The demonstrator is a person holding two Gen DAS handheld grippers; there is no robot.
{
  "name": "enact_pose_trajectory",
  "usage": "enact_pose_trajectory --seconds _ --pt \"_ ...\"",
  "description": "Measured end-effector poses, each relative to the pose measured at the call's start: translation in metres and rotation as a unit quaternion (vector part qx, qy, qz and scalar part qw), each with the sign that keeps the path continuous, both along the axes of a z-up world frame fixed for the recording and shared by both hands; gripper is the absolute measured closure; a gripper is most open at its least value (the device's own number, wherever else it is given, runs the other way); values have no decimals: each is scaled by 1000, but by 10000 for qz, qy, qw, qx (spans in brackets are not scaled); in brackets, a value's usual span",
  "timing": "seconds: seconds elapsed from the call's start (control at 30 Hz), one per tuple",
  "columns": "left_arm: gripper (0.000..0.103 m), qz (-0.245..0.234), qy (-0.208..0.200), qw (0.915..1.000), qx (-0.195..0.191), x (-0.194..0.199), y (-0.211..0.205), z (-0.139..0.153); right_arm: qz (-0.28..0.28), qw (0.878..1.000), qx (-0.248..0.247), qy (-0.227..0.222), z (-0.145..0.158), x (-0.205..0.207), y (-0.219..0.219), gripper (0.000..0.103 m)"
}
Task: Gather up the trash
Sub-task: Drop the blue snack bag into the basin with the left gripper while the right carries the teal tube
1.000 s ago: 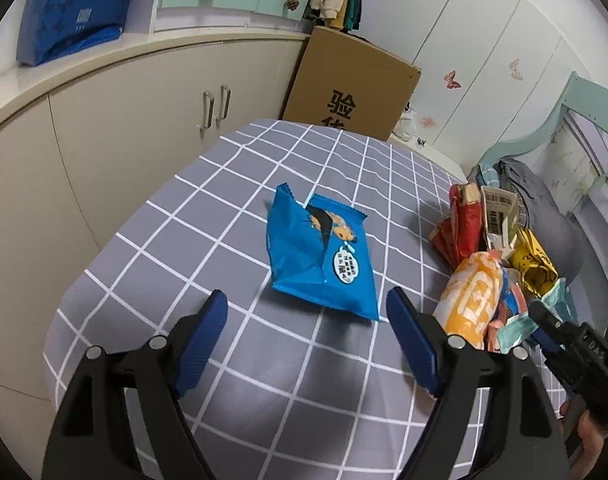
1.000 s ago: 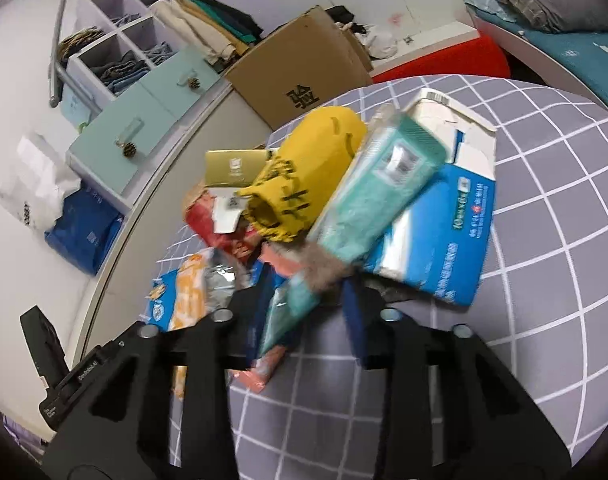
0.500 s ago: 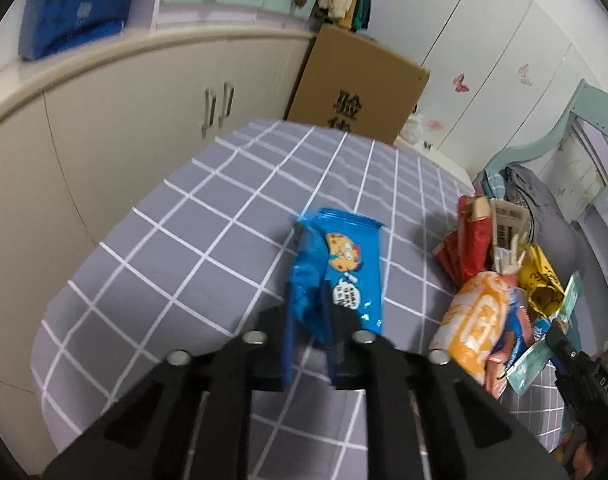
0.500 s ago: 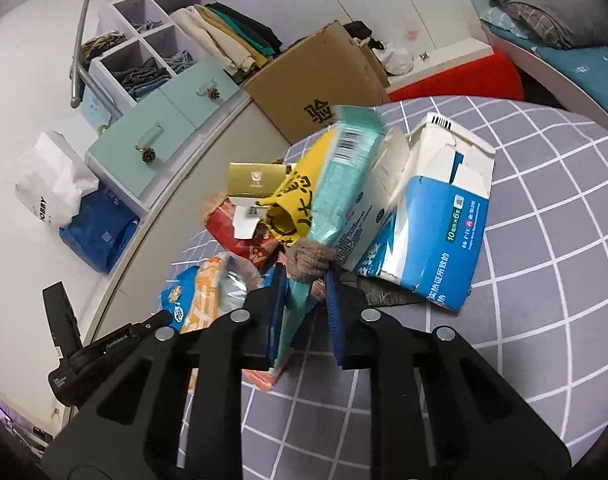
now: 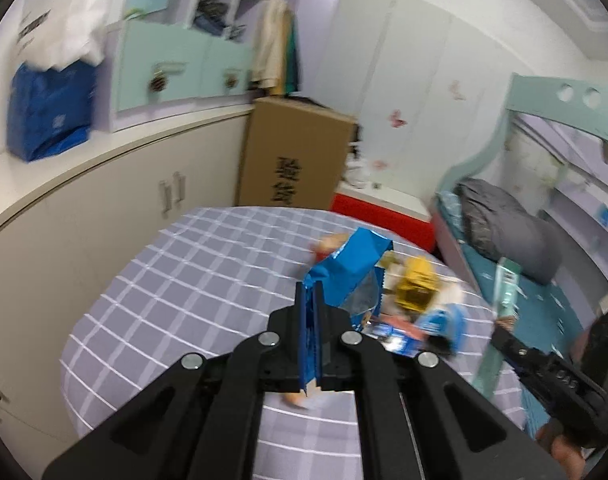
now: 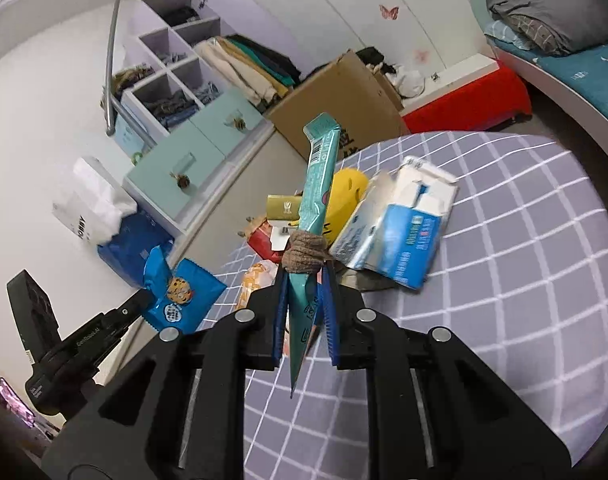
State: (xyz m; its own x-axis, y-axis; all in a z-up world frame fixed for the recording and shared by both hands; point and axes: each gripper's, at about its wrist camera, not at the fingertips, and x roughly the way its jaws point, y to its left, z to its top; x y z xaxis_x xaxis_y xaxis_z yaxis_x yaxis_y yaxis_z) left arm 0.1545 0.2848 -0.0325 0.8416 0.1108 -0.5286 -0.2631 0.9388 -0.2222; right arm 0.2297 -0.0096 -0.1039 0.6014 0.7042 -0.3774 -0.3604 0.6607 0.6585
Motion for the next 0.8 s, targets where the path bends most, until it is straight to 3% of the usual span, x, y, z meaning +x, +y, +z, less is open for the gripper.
enact_pose_trajectory --seconds 0.17,0.4,0.6,0.8 --pt "100 -673 -159 9975 132 2 -74 14 -344 9993 122 -93 2 -23 -54 87" --pt "100 -1879 29 9818 265 22 -204 6 -1029 9941 322 -76 -14 -57 -146 87" --pt "100 -2780 399 9590 385 38 -311 -29 -1775 9838 239 118 -47 -88 -229 87" --pt "100 -3379 1097 9329 584 57 -403 -96 -2504 9658 -24 665 -104 -108 -300 87"
